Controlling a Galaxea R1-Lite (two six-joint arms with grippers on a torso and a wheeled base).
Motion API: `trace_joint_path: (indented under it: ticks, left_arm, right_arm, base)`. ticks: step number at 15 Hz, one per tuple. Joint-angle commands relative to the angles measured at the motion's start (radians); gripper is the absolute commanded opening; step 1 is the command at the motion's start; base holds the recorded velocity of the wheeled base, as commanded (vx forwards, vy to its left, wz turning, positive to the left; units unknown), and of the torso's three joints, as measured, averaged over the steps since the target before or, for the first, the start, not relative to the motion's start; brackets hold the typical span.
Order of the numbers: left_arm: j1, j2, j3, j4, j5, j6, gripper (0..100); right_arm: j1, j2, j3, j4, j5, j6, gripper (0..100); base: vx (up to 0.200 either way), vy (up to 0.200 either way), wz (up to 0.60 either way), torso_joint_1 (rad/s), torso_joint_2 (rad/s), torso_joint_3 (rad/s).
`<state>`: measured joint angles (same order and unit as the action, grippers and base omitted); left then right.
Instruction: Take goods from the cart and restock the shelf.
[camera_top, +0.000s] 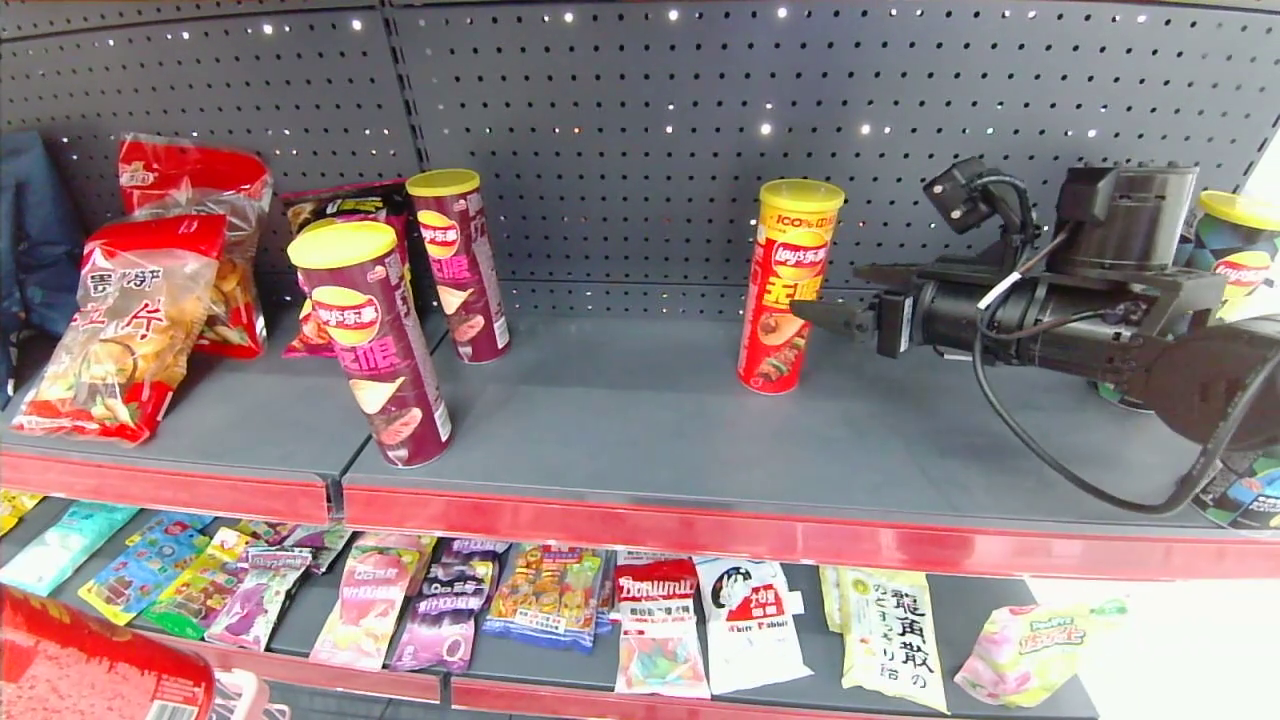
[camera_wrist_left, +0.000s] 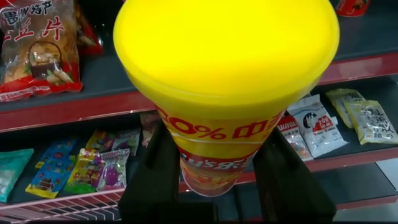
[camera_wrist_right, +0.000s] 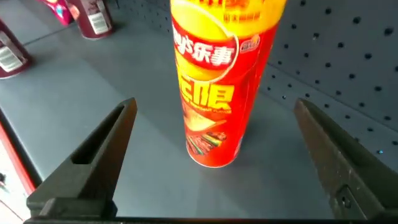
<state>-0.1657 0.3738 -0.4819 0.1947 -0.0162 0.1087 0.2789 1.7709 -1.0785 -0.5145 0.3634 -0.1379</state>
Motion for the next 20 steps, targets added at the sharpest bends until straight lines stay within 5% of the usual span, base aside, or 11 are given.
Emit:
trace_joint_path:
  ticks: [1, 18, 19, 20]
  left_arm:
    - [0.0, -0.001, 0.002, 0.0, 0.004, 0.0, 0]
    - [0.0, -0.004, 0.011, 0.005, 0.018, 0.002, 0]
    - [0.0, -0.004, 0.013, 0.006, 0.019, 0.002, 0]
    - [0.0, -0.004, 0.016, 0.006, 0.018, 0.002, 0]
  right_arm:
    - [0.0, 0.032, -0.029, -0.004, -0.008, 0.0, 100]
    - [0.057, 0.185, -0.245, -0.004, -0.077, 0.003, 100]
    - [0.059, 0.199, -0.251, -0.01, -0.096, 0.001, 0]
    - [0.057, 0.2, -0.25, -0.021, -0.1, 0.001, 0]
  base:
    - [0.0, 0.0, 0.0, 0.0, 0.0, 0.0]
    - [0.0, 0.0, 0.0, 0.0, 0.0, 0.0]
    - [0.0, 0.0, 0.0, 0.0, 0.0, 0.0]
    - [0.0, 0.0, 0.0, 0.0, 0.0, 0.0]
